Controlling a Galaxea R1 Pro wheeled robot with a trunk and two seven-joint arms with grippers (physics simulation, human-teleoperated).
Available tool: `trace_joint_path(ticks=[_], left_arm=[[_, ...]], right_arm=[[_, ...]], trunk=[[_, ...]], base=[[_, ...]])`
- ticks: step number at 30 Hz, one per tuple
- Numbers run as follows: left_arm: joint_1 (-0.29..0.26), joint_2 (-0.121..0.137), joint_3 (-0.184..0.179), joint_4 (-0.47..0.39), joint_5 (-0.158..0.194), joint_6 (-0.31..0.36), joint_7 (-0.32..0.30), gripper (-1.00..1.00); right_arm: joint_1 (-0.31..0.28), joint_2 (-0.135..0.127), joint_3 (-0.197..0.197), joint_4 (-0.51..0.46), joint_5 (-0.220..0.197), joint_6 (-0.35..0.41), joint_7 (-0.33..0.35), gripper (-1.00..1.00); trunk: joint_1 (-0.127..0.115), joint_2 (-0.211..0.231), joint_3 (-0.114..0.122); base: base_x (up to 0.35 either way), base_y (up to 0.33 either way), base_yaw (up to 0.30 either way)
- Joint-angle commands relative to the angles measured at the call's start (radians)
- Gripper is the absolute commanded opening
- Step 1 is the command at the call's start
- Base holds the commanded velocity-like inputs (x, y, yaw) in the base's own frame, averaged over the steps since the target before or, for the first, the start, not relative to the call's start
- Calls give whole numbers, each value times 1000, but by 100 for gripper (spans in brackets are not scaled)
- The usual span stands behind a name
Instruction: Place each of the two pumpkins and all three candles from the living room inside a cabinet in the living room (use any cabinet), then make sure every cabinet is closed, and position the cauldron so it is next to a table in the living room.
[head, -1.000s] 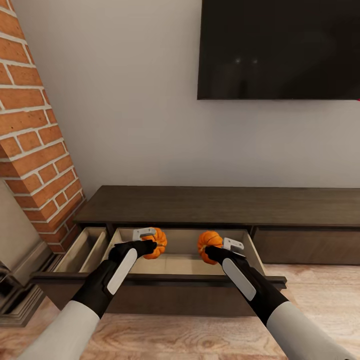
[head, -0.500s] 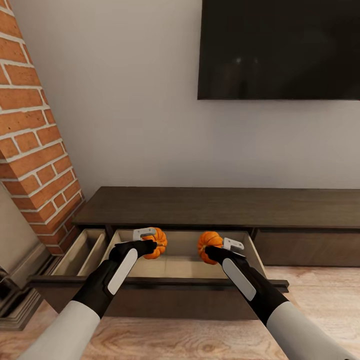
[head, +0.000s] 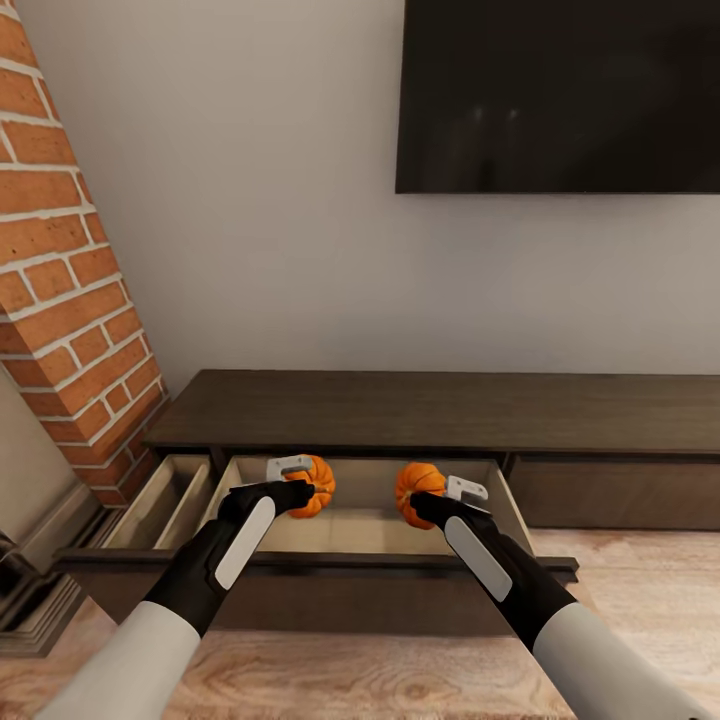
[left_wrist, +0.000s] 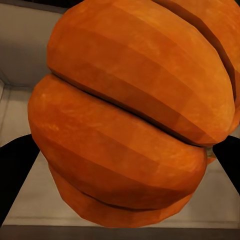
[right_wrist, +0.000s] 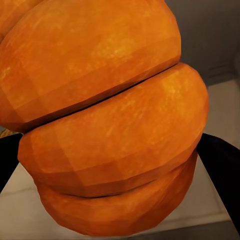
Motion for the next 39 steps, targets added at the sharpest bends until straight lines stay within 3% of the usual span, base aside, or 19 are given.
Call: trace_joint_path(ticks=[1,27,39], left_arm=[[-1,0,-2,-1,10,1,10,-100],[-1,-1,-3,-1,15,2,8,-100],[-1,-1,-4,-1,10,2,6,-100]], right_arm=[[-1,-1,4,-2,-5,1,-8,-100],[-1,-1,4,-4,-5,0,-8,-100],[-1,-1,4,-4,-5,-1,-8,-100]], trunk=[[0,-1,-5],[12,-7,-105],[12,-7,-105]], base=[[0,0,0],[0,0,0],[5,0,0]])
